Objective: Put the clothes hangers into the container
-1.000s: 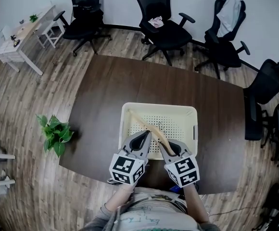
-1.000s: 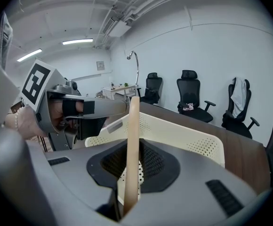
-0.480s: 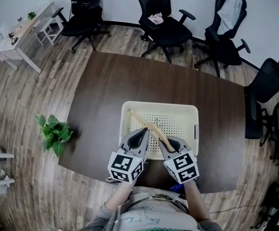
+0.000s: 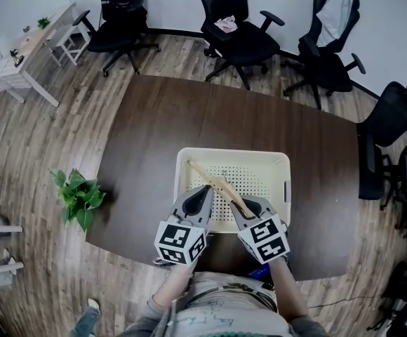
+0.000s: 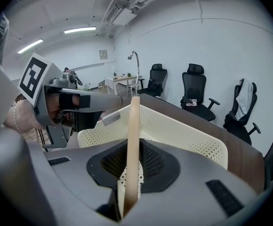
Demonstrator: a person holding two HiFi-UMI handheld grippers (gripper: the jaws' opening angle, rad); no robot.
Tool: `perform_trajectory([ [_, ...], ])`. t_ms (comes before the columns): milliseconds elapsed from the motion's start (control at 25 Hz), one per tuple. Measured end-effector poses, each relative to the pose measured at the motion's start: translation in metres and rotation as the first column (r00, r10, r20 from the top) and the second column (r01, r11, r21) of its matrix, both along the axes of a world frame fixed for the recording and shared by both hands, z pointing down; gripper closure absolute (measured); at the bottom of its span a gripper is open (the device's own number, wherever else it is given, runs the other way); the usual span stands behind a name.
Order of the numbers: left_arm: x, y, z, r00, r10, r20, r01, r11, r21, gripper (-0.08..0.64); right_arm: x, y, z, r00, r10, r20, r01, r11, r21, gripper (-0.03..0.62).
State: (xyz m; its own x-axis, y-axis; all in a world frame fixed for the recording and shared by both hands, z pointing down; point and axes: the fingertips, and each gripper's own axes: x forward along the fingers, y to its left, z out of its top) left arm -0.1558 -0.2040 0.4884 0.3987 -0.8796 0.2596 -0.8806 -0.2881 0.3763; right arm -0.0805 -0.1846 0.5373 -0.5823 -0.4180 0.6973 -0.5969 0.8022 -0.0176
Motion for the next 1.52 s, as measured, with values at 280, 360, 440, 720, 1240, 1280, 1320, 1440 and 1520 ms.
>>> perform_trajectory([
  [280, 0.001, -0.002, 0.005, 1.000, -0.004, 0.017, 0.005, 1.000, -0.014, 0.549, 0.003, -0.005, 0.002, 1.000, -0.008, -0.008, 0.008, 1.000, 0.008, 0.534],
  [360, -0.001, -0.002, 0.009, 1.000, -0.007, 0.019, 0.007, 1.000, -0.020, 0.549, 0.002, -0.005, 0.002, 1.000, -0.005, -0.006, 0.005, 1.000, -0.003, 0.534],
  [440, -0.003, -0.003, 0.012, 1.000, -0.008, 0.021, 0.009, 1.000, -0.025, 0.549, 0.003, -0.007, 0.003, 1.000, -0.004, -0.007, 0.004, 1.000, -0.006, 0.534],
  [720, -0.003, -0.004, 0.017, 1.000, -0.006, 0.027, 0.007, 0.999, -0.036, 0.549, 0.010, -0.013, 0.006, 1.000, 0.008, -0.007, -0.008, 1.000, -0.001, 0.534],
  [1240, -0.002, -0.005, 0.022, 0.999, 0.006, 0.035, -0.004, 0.999, -0.050, 0.549, 0.018, -0.023, 0.008, 0.999, 0.034, -0.008, -0.034, 0.999, -0.003, 0.532],
  [1280, -0.002, -0.005, 0.023, 0.999, 0.006, 0.036, -0.004, 0.999, -0.050, 0.549, 0.018, -0.024, 0.009, 0.999, 0.036, -0.008, -0.036, 0.999, -0.002, 0.532],
  [1320, -0.003, -0.005, 0.024, 0.999, 0.006, 0.037, -0.005, 0.999, -0.050, 0.549, 0.018, -0.025, 0.009, 0.999, 0.037, -0.009, -0.037, 0.999, -0.002, 0.532],
  [1440, -0.002, -0.006, 0.025, 0.999, 0.012, 0.040, -0.010, 0.999, -0.050, 0.549, 0.019, -0.026, 0.011, 0.999, 0.043, -0.009, -0.043, 0.999, -0.003, 0.532],
  [1520, -0.002, -0.005, 0.026, 0.999, 0.020, 0.045, -0.017, 0.999, -0.050, 0.549, 0.020, -0.027, 0.011, 0.999, 0.047, -0.010, -0.047, 0.999, 0.000, 0.529],
])
